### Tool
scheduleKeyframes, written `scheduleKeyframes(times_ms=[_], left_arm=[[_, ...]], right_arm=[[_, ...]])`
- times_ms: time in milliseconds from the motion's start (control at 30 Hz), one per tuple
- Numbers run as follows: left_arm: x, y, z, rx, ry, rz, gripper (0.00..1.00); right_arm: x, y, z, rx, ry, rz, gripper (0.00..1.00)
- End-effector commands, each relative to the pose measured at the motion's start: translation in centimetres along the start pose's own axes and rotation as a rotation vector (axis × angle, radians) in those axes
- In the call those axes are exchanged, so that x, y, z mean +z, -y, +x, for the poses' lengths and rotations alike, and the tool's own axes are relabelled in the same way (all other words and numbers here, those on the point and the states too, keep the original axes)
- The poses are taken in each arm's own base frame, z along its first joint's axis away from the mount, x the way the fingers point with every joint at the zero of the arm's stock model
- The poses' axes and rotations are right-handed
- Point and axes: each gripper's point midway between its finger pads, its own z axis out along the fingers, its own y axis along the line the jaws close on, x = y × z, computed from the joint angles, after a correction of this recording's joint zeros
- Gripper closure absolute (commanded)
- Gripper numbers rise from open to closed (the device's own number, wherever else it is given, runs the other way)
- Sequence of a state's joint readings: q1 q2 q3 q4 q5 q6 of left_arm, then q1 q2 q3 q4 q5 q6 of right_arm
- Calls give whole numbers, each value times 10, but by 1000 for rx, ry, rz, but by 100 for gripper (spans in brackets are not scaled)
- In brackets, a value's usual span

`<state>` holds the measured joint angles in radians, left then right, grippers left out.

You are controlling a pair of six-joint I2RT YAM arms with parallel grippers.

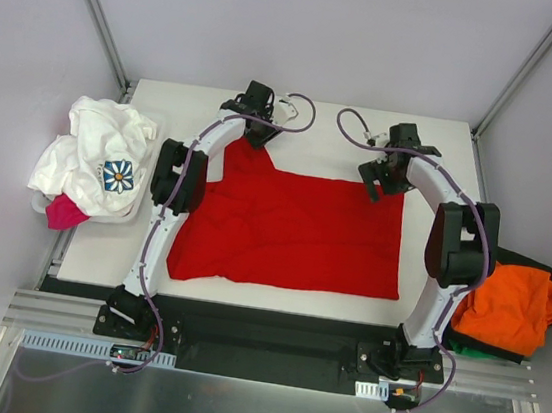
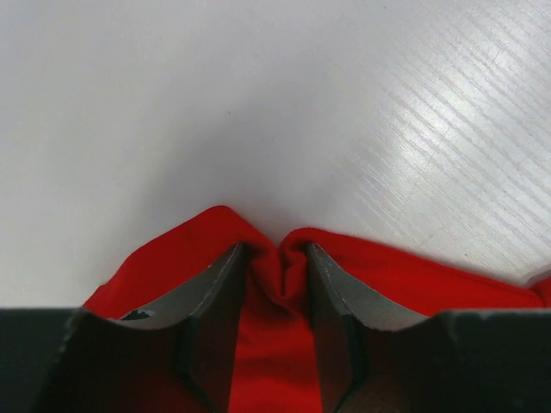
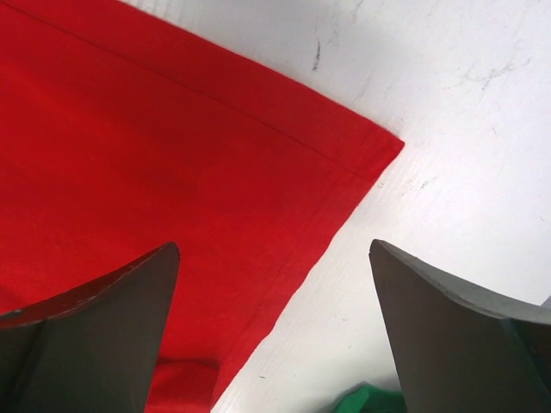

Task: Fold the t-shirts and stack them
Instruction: Grap the side of the flattened tshirt furthest away from the robot with both arms

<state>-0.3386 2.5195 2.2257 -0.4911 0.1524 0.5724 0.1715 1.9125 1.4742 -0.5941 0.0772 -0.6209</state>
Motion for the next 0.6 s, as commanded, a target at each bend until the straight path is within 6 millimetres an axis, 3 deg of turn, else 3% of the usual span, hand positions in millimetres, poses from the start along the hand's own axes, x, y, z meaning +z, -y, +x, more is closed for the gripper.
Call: scheduleKeyframes(times_ms=[0,400,567], left_arm=[[-6,-4,-1,-7,6,-2,65],[-8,2,5,2,-9,11,66],[-10,3,3,10,-5,16,66]], right_arm=[[-5,16,-2,0,2,54,3],[27,41,6,68,-110,-41,3],[33,49,-1,65,-111,-62,2]])
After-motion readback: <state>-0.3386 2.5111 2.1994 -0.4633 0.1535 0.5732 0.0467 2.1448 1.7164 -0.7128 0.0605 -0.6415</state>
